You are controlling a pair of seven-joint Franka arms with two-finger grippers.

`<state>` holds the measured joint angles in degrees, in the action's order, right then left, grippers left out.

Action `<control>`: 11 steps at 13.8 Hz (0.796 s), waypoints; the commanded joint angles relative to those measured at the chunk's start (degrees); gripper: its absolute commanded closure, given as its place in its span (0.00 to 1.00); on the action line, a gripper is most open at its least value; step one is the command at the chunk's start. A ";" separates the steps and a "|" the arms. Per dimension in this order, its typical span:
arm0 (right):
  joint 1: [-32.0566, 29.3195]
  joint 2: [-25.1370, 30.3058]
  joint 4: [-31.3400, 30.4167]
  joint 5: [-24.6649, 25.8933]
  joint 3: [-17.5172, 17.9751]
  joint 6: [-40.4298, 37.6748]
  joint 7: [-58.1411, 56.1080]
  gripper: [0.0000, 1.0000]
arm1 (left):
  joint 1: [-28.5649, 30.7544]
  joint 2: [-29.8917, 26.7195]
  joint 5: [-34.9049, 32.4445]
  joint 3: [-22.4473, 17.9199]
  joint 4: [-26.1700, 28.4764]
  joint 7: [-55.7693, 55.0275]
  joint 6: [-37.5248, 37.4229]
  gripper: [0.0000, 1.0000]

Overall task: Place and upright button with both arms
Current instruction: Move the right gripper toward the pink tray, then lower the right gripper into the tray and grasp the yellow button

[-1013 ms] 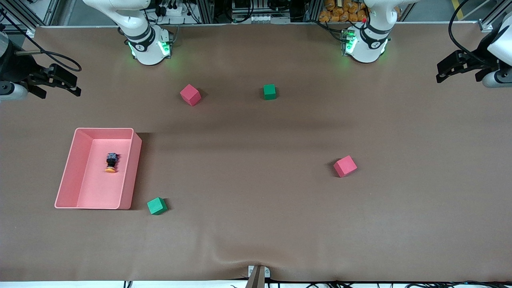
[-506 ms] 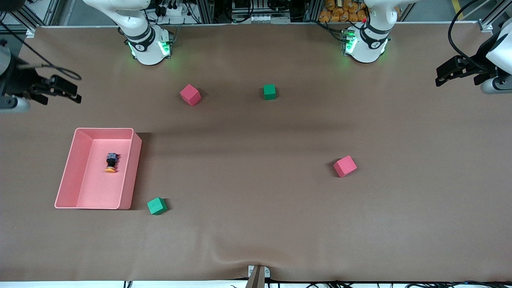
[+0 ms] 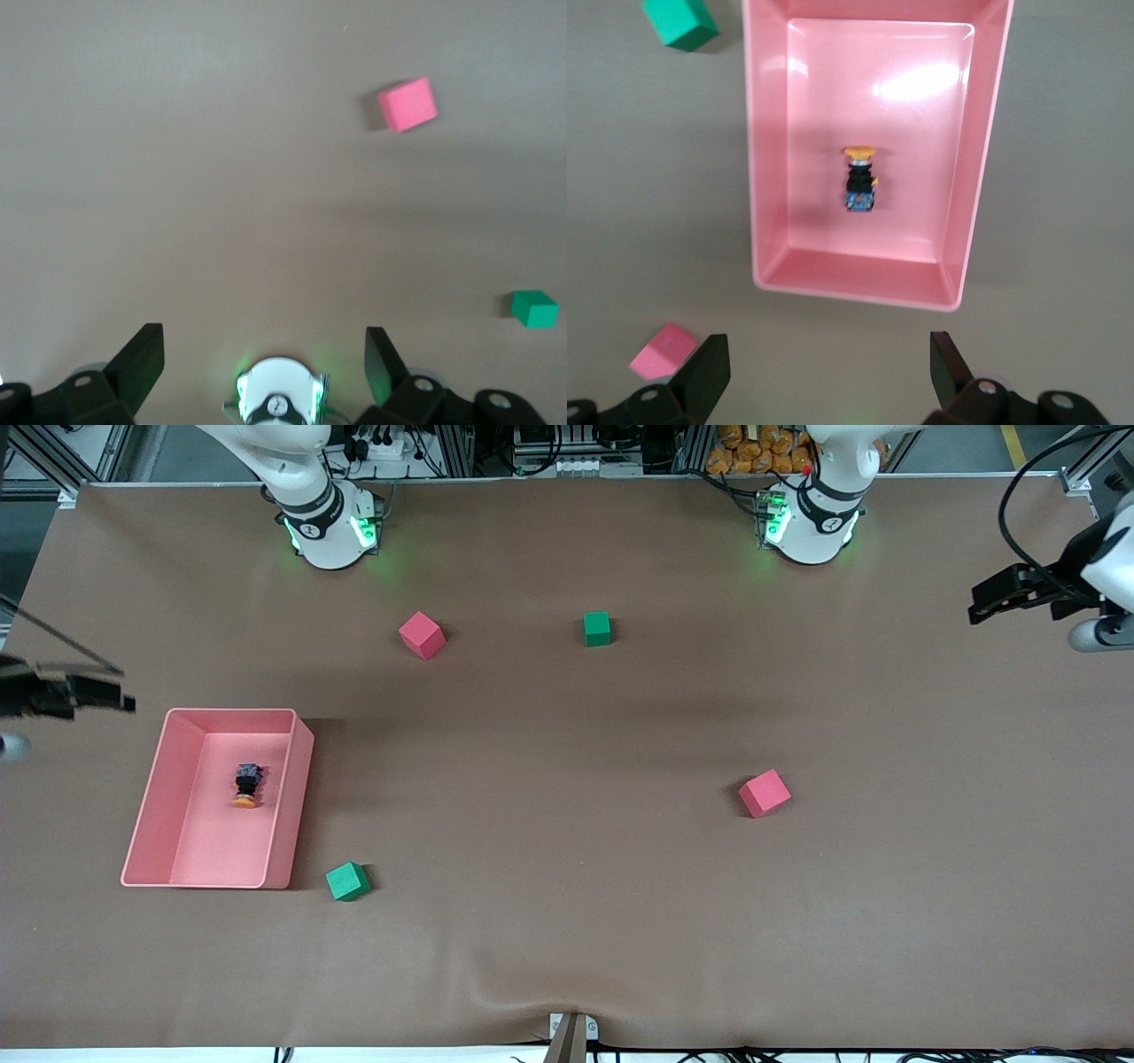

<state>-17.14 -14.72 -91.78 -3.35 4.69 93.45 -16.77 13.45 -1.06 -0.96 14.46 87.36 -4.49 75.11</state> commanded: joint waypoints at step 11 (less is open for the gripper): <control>1.41 -13.57 -17.37 -0.17 1.02 36.95 0.25 0.00 | 4.04 -0.79 -0.71 0.30 -1.57 -1.75 -3.13 0.00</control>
<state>-15.85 -27.40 -106.16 -3.36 5.65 125.44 -16.55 16.04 -1.19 -0.96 14.37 86.73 -5.72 72.58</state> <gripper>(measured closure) 0.000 0.000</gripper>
